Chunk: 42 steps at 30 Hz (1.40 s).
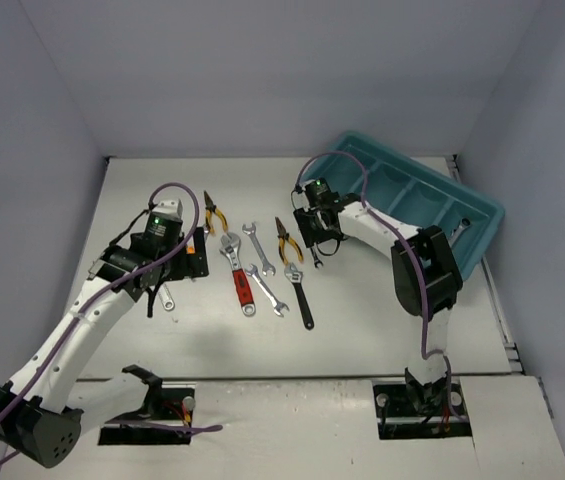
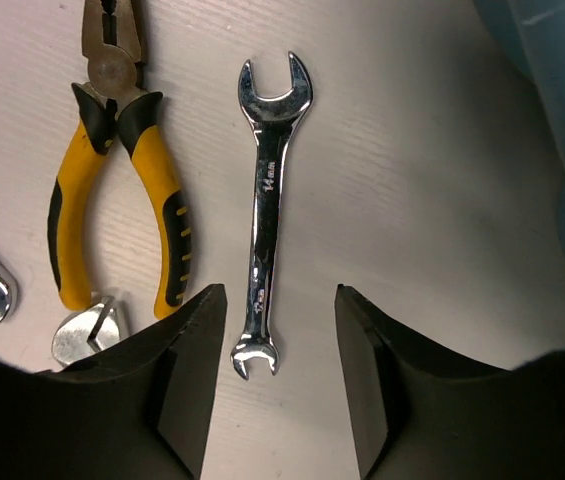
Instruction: Sort the tools into containers
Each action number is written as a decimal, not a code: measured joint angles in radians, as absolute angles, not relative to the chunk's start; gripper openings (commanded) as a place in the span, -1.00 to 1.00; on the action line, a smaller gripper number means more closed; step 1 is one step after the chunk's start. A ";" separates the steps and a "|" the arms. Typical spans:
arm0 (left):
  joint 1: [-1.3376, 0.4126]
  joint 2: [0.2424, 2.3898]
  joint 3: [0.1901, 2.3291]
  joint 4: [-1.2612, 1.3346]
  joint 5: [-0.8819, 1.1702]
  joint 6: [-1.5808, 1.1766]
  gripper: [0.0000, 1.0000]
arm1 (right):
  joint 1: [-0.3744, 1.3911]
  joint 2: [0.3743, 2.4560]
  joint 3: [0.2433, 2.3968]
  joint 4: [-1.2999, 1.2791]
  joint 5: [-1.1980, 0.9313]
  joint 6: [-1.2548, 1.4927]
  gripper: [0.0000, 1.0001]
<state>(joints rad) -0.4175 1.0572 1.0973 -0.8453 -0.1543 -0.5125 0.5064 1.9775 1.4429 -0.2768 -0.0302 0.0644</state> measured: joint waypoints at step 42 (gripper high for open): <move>-0.418 1.119 1.117 -0.878 -0.150 -0.505 0.95 | 0.499 1.662 1.186 -0.409 0.040 0.144 -1.00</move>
